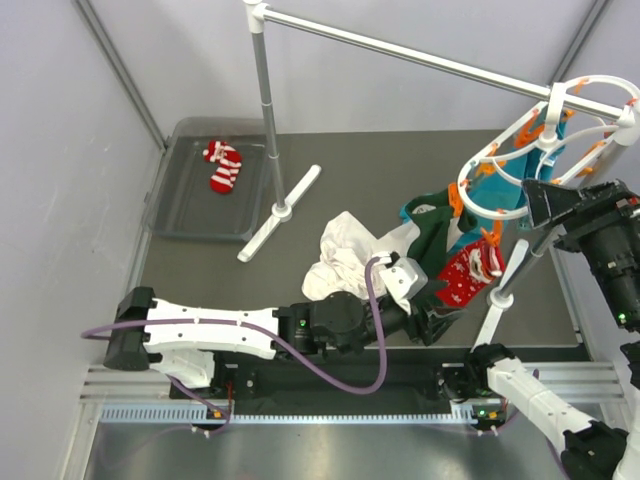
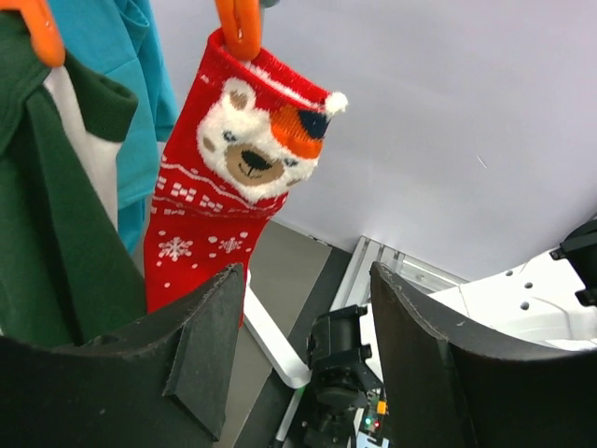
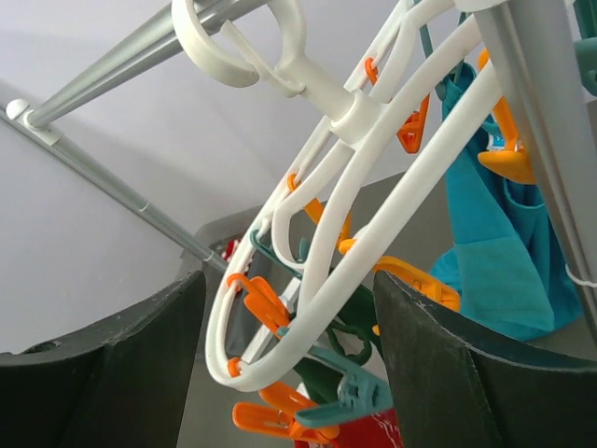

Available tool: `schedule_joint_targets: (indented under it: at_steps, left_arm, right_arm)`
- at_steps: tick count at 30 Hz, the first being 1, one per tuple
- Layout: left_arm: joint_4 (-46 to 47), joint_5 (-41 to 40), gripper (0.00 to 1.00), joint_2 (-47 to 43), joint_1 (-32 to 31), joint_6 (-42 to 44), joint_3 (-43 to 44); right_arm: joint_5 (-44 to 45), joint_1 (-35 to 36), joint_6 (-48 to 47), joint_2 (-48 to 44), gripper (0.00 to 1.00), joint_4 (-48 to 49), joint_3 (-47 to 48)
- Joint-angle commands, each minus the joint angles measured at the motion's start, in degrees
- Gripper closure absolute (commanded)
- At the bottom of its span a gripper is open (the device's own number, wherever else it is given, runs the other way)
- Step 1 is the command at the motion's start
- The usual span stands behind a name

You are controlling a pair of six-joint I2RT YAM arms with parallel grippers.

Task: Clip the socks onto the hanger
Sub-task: Adjust the hanger on the clothesline.

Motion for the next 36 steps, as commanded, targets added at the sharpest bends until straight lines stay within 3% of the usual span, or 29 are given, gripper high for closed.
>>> schedule_joint_targets:
  at_steps: [1,2,8,20,26,36]
  left_arm:
    - [-0.1,-0.4,0.39,-3.0,-0.2,-2.0,-1.4]
    - [-0.3,-0.7,0.39,-3.1,-0.2,-1.9,-1.7]
    - [-1.6,-2.5,0.39,-4.5,-0.2,-2.5,-2.4]
    - [-2.9,-3.0,0.39,-4.2,-0.2,-2.3,-1.6]
    - [-3.1,-3.8,0.39,-4.4,-0.2,-2.2,-1.8]
    - [-3.4,-5.4,0.41,-7.0,-0.2,-3.1,-3.5]
  right_arm:
    - [0.5,0.6,2.8,0.1,0.29,4.9,-1.7]
    - [0.2,0.6,3.2,0.1,0.34,5.2,-2.6]
    - [-1.1,0.6,4.1,0.2,0.38,7.7,-4.8]
    - [-5.1,0.7,4.4,0.6,0.59,15.9,-11.9]
    - [-8.9,0.6,5.0,-1.9,0.70,25.4,-17.0]
    - [-12.6,0.6,10.6,-0.3,0.75,33.8,-23.1]
